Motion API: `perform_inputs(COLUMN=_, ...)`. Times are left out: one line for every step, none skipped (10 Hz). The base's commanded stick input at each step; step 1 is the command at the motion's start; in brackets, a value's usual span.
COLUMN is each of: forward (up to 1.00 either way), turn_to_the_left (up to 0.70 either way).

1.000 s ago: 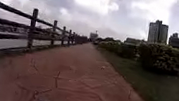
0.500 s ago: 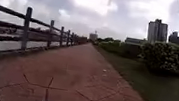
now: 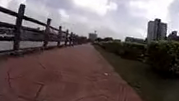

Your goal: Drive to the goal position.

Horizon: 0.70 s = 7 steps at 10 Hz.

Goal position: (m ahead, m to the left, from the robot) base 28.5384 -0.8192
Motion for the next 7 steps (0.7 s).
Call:
perform_inputs(forward=0.7, turn_to_the_left=0.0)
perform_inputs(forward=0.7, turn_to_the_left=0.0)
perform_inputs(forward=0.7, turn_to_the_left=0.0)
perform_inputs(forward=0.7, turn_to_the_left=0.0)
perform_inputs(forward=0.7, turn_to_the_left=0.0)
perform_inputs(forward=0.7, turn_to_the_left=0.0)
perform_inputs(forward=0.7, turn_to_the_left=0.0)
